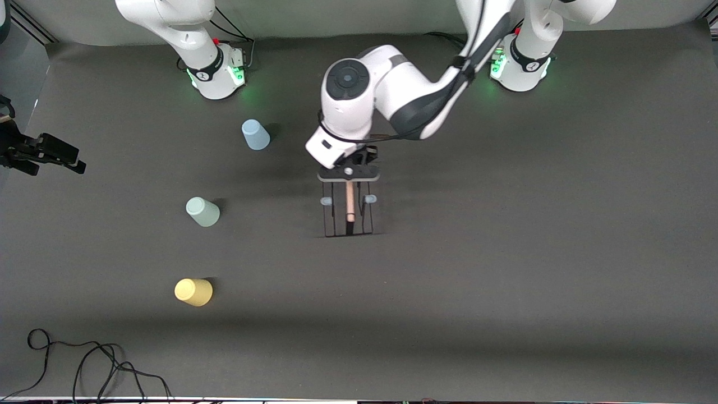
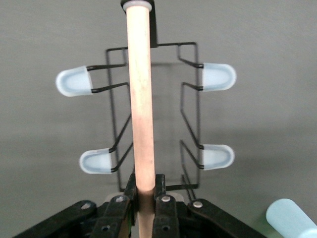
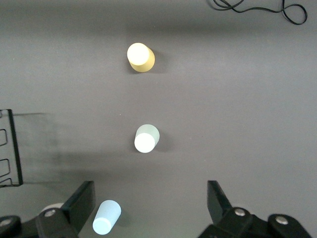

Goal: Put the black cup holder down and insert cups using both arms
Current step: 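Lift and carry the rack with the left gripper to the table middle, then lower the rack, open the left gripper while the right gripper reaches the green cup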

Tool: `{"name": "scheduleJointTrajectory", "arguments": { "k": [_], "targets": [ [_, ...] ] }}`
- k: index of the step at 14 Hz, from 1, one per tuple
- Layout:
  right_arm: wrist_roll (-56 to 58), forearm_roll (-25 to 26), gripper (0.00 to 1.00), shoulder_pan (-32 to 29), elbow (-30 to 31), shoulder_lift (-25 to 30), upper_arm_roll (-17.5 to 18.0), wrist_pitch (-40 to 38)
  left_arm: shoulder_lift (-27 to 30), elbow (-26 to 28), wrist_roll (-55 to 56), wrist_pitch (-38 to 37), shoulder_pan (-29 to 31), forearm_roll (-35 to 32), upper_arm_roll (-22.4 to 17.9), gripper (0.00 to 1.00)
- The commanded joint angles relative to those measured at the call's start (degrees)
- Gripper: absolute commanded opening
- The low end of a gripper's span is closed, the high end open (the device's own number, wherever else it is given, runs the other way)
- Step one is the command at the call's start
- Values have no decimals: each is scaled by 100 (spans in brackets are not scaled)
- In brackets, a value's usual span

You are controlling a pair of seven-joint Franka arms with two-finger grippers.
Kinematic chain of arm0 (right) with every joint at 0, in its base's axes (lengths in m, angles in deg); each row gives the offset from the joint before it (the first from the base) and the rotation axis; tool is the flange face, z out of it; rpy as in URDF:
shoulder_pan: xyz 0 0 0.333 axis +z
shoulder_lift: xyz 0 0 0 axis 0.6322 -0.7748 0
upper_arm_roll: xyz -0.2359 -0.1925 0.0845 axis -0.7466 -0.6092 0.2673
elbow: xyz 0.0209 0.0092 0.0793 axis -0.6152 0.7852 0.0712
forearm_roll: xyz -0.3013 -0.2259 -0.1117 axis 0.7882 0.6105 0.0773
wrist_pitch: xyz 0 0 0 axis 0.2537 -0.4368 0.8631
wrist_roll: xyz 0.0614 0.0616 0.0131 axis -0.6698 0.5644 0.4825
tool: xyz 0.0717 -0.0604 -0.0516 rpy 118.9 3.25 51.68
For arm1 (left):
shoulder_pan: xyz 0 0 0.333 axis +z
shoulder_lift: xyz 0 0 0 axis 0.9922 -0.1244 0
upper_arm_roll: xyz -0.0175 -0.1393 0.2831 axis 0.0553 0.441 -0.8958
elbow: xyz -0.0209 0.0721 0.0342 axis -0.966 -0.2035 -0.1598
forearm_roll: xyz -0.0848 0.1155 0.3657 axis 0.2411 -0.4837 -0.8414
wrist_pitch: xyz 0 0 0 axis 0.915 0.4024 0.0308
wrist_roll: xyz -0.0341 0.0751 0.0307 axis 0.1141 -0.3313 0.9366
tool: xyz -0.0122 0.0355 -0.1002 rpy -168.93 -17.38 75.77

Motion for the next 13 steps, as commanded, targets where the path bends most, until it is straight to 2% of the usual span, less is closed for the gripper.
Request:
{"name": "scheduleJointTrajectory", "arguments": {
  "k": [1,3,5,7,11,12,13],
  "targets": [
    [93,-25,100,55,40,15,-26,34,-530,-591,80,338,-275,318,-46,0],
    [93,-25,100,64,66,-3,-17,25,-785,-829,133,514,-285,584,-46,0],
    [93,1,100,300,275,32,-25,69,-891,-795,133,743,-320,602,-46,0],
    [6,221,100,564,872,286,-17,244,-971,-795,142,787,-338,602,-46,0],
    [-12,204,100,644,2348,1182,-17,1087,-980,-768,282,797,-390,584,-46,0],
    [-12,195,100,644,2473,1236,-25,1132,-980,-768,291,797,-408,567,-54,14],
    [-12,195,100,644,2492,1228,-52,1133,-980,-768,300,797,-408,506,-55,69]
  ]
}}
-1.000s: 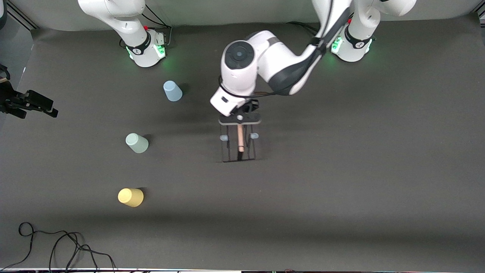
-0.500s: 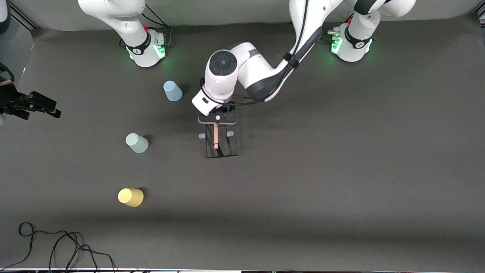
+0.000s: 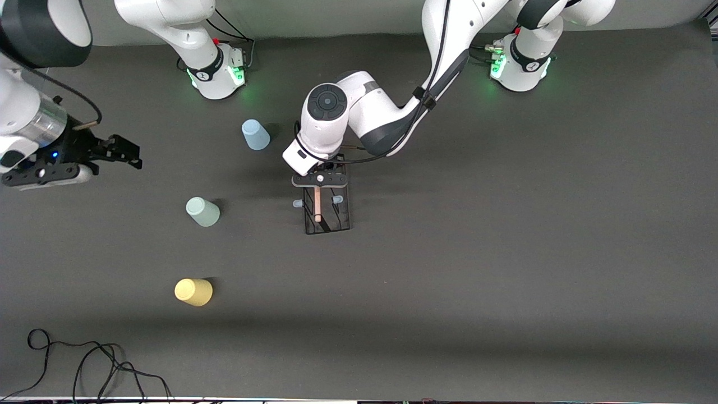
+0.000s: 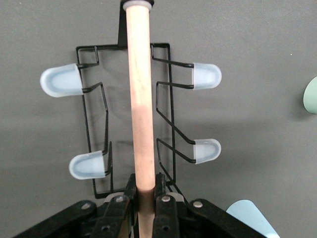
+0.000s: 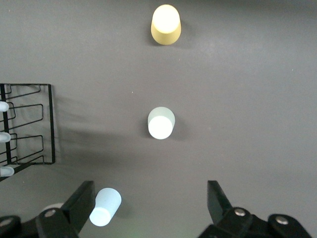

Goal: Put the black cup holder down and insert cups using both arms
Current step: 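Lower the rack, open the left gripper while the right gripper reaches the green cup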

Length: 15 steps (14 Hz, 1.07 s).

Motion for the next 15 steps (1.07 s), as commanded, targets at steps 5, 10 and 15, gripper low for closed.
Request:
{"name": "scheduleJointTrajectory", "arguments": {
  "k": [5,10,15],
  "targets": [
    [-102,8,100,33,1614,268,-74,1602,479,-188,184,-204,222,-63,-233,100],
    [-155,-256,100,138,2706,-671,-74,3957,1552,-223,-895,-1539,1364,-54,-568,100],
    [-164,-256,100,165,2900,-1789,-66,5436,2719,285,-2538,-3016,2797,-379,-595,100]
  ]
}}
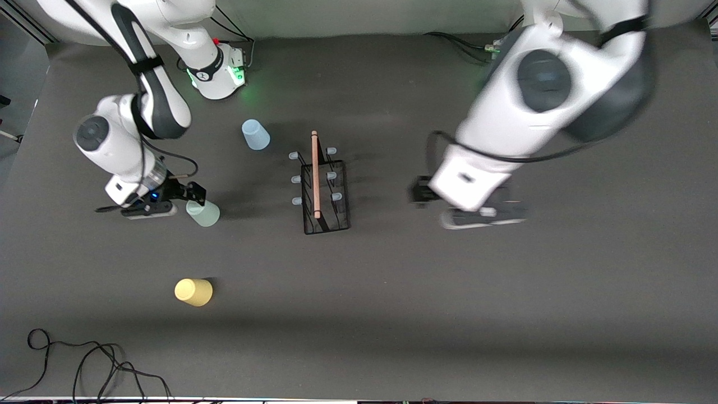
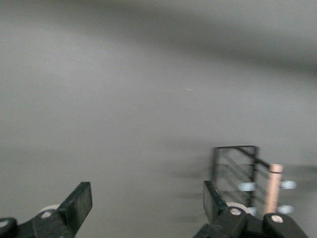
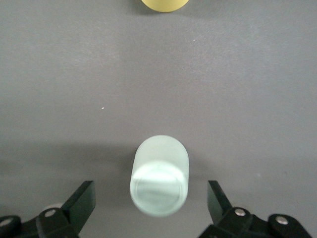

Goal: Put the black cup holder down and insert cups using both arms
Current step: 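Grasp the green cup with the right gripper while the left gripper withdraws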

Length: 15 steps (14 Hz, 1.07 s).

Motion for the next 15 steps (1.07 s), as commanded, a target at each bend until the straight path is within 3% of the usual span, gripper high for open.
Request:
{"name": "scheduleJointTrajectory", "arguments": {
  "k": [1,4,6,7,9,11,13,15],
  "targets": [
    [-67,-108,100,56,156,-396,-22,678,935,927,-866,-243,644,-202,51,100],
    [-67,-108,100,47,254,-669,-22,979,1630,1789,-1614,-226,1242,-298,43,100],
    [-67,-108,94,30,254,-678,-31,884,1851,1896,-2098,-304,1586,-299,34,100],
    [-67,-108,86,30,254,-661,-31,726,1878,1897,-2118,-383,1622,-307,34,100],
    [-76,-108,46,30,210,-512,-31,366,1923,1897,-2135,-402,1674,-421,-79,100],
    [-76,-108,26,47,140,-240,-31,6,1879,1897,-2676,-279,1753,-439,-264,100],
    [-67,-108,24,47,-122,207,-31,-704,1722,1705,-3293,-252,2201,-352,-283,100],
    [-67,-99,24,56,-569,638,-22,-1758,1598,1554,-3445,-261,2237,-360,-291,100]
  ]
}}
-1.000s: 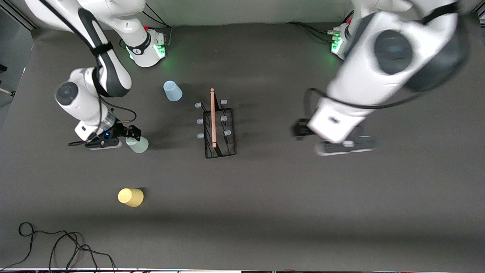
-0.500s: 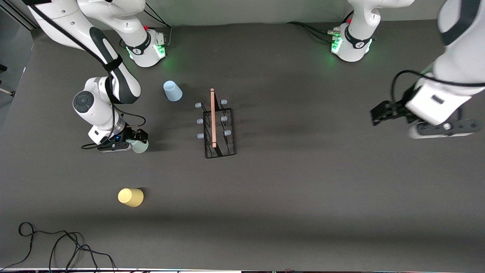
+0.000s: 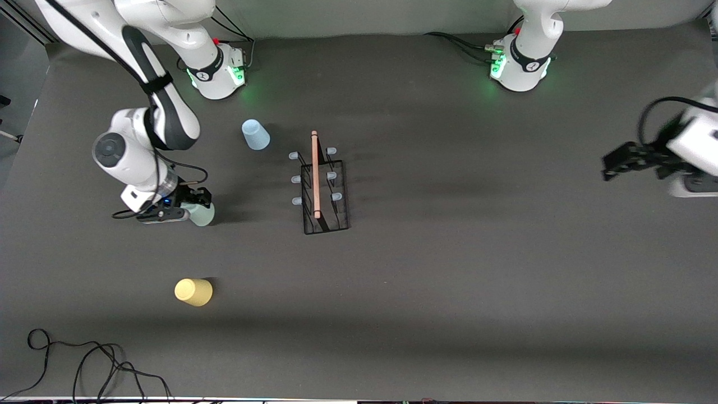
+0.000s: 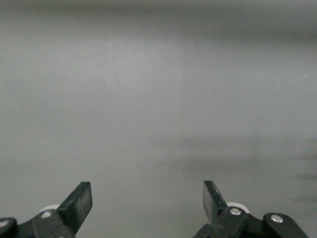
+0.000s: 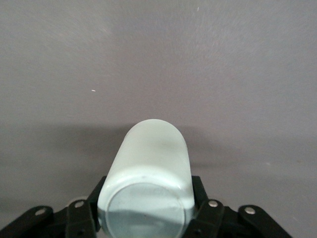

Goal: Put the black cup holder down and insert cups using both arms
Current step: 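Grasp the green cup with the right gripper while the left gripper withdraws, then lift the green cup with the right gripper and carry it to the rack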

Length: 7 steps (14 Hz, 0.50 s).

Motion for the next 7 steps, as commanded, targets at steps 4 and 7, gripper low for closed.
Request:
{"name": "scheduleJointTrajectory", "arguments": {
  "k": [4,7],
  "targets": [
    [-487,-89,24,55,-1738,1114,-25,-3338,79,20,-659,-134,81,-23,-5,100],
    [-1137,-89,24,64,-2207,1579,28,-4388,211,170,-975,-195,125,-40,-48,100]
  ]
}}
